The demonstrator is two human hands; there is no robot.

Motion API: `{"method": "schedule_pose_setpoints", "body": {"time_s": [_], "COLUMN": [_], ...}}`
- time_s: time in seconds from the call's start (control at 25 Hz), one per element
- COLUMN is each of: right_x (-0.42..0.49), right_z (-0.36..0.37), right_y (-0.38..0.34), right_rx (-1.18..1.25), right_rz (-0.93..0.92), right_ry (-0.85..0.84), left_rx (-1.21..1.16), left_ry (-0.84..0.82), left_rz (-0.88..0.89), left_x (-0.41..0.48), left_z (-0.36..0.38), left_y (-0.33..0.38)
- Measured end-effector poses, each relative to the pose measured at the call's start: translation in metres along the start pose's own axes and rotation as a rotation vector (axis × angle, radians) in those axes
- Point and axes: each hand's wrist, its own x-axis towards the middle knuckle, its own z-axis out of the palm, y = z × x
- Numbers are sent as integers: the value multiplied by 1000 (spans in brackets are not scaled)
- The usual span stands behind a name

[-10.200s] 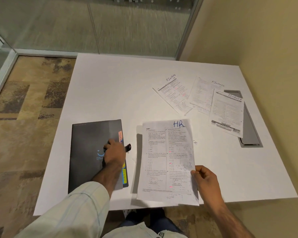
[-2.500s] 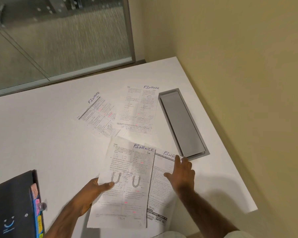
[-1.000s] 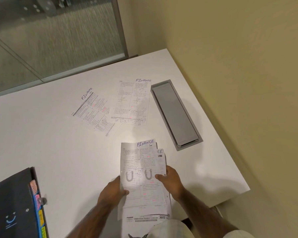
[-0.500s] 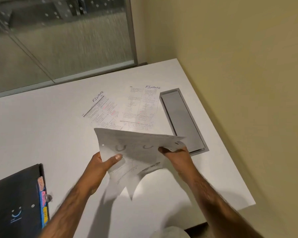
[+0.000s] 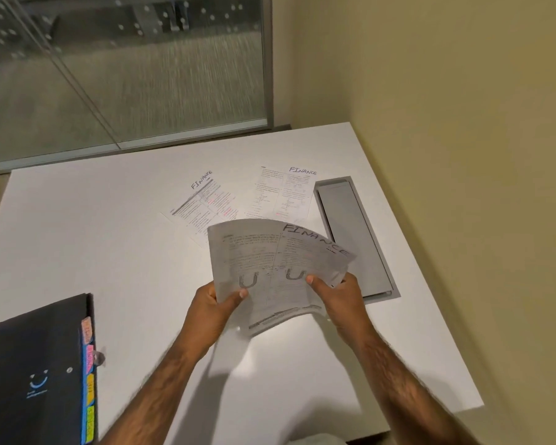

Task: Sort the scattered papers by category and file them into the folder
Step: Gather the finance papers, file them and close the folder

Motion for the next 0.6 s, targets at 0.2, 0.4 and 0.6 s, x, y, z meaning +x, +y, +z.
{"method": "schedule_pose_setpoints", "body": {"time_s": [0.2,0.4,0.6], "right_x": [-2,-3,-3], "right_z": [-1,0,4], "right_y": [-3,1,-8], "right_rx": [-6,-122,-86], "right_rz": [-46,-90,-140], "right_ry": [26,18,68], "left_rx": [-62,-34,36], "left_ry": [26,8,104], "left_rz": [34,30,103], "left_x": [2,2,0], "left_z": [-1,6,7], "left_y": [0,-6,4]}}
